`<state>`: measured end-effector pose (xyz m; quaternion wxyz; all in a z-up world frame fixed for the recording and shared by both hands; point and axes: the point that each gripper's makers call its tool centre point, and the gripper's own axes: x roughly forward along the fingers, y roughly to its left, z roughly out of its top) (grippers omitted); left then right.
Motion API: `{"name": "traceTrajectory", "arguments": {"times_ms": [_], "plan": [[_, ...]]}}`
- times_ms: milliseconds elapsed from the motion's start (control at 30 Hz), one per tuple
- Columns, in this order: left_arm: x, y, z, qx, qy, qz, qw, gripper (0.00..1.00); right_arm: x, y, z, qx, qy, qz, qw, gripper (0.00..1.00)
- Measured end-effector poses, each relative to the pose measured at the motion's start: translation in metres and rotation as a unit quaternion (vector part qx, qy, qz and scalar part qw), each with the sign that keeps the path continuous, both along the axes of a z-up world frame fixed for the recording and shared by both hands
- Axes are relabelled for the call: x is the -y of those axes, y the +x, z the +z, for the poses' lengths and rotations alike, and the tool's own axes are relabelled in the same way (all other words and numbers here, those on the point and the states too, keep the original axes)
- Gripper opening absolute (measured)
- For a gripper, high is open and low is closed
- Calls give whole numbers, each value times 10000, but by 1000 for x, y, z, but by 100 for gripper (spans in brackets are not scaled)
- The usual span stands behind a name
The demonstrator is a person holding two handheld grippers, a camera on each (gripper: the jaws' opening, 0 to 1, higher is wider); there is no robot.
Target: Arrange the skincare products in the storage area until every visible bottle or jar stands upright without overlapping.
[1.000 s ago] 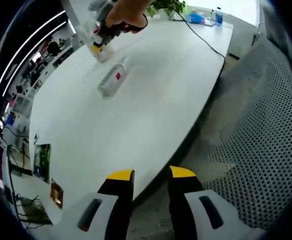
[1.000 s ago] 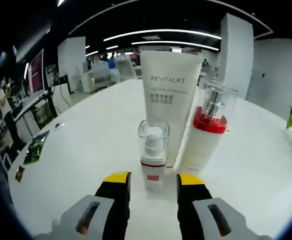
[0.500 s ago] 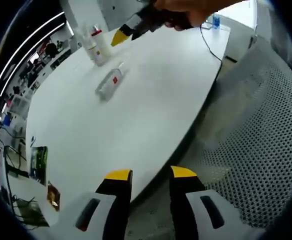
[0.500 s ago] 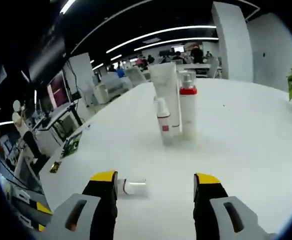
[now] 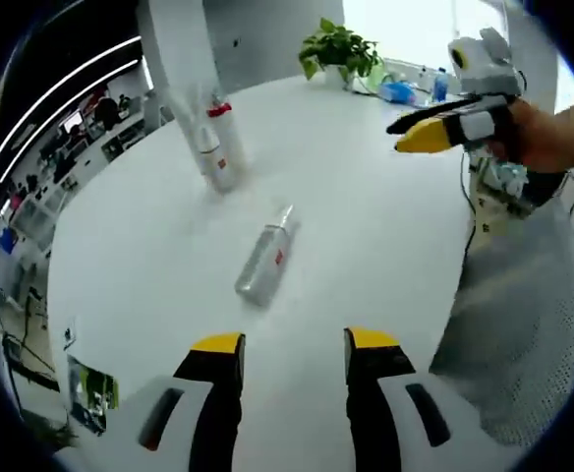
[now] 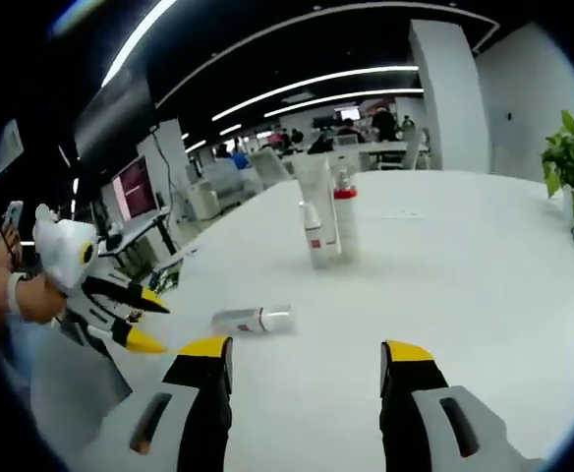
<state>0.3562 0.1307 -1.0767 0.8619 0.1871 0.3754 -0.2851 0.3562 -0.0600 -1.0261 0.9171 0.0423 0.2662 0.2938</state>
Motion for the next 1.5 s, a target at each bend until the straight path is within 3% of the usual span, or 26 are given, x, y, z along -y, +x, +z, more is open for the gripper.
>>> {"name": "traceTrajectory", "arguments": {"times_ms": [200,300,367,633,667,733,933,1033,1167,1233,1300,1500], "plan": [[7,43,-25,-225,235,-235,9992,42,5,-30,8,-117,259,-12,9996,62],[10,52,-36,-355,414,-416,9976,41,8,-38,11,-120,284,-31,9995,62],[13,59,-41,-257,695,-763,9943,39,12,-41,11,-92,221,-5,9997,62],[20,53,-67,-785,642,-917,9906,31,32,-41,14,-44,248,-166,9995,62],[24,52,-65,-811,425,-855,9921,25,33,-41,14,-43,253,-181,9995,62],[23,53,-65,-869,440,-829,9918,22,37,-40,10,-57,221,-245,9994,61],[24,52,-66,-857,384,-855,9919,20,38,-38,8,-97,263,-274,9992,60],[25,45,-65,-1010,319,-720,9918,20,35,-35,10,-117,370,-275,9989,60],[32,38,-58,-1112,-194,-301,9932,19,30,-32,13,-97,410,-212,9989,60],[42,33,-47,-1247,-753,105,9893,19,24,-29,14,-113,491,-155,9986,60],[47,31,-41,-1226,-1044,264,9866,19,19,-28,14,-130,543,-109,9984,60],[65,20,-20,-1335,-2087,846,9651,19,1,-28,13,-214,653,119,9976,60]]}}
